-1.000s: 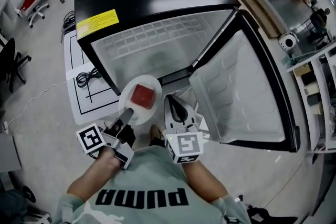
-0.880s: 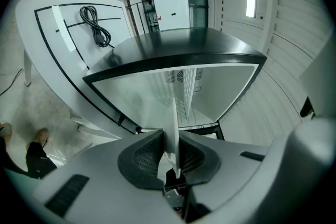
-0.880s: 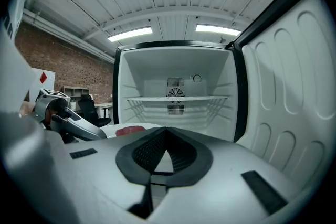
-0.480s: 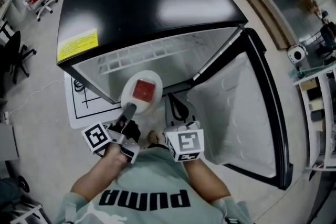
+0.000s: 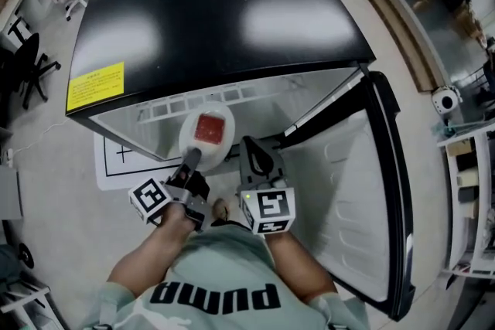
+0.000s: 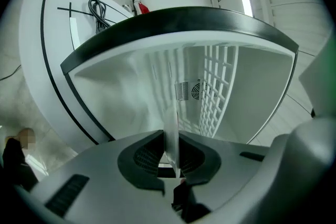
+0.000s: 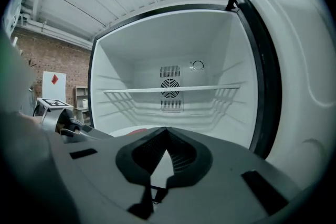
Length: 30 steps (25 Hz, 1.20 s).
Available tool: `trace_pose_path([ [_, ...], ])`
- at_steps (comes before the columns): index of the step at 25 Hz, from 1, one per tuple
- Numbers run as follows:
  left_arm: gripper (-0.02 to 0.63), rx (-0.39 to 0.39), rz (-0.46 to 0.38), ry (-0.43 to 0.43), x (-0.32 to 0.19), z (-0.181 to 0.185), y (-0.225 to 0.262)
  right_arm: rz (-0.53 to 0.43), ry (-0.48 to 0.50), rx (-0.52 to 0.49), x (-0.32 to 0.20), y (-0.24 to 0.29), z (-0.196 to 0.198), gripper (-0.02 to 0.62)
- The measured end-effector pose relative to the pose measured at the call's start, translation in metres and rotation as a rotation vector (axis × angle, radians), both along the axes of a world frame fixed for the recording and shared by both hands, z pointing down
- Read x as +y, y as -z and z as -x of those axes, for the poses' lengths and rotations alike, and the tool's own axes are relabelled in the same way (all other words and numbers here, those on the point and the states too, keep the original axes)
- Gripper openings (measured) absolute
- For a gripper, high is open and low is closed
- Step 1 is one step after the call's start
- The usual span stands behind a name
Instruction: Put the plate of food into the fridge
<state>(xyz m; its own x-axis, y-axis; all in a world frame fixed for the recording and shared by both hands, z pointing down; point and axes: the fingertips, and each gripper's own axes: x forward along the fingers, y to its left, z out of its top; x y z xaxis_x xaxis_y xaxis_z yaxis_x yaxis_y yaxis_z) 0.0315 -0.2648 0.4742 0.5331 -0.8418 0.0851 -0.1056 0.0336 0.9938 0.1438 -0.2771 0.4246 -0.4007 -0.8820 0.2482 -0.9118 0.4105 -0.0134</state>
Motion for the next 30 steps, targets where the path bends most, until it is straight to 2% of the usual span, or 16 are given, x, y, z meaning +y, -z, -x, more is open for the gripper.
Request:
trace_pose_path([
  [4, 0.044, -0.016, 0.009, 0.031, -0.013, -0.001, -0.013, -0.011, 0.008, -0.019, -0.013, 0.003, 0.002, 0.005],
  [12, 0.044, -0.032, 0.05, 0.082, -0.032, 0.005, -0.041, 0.026, 0.026, -0.007, -0.026, -0.01, 0.004, 0.005],
  [30, 0.044, -0.038, 0.106, 0.124, -0.063, 0.002, -0.079, 0.077, 0.023, 0.0, -0.044, -0.042, 0.007, 0.005],
])
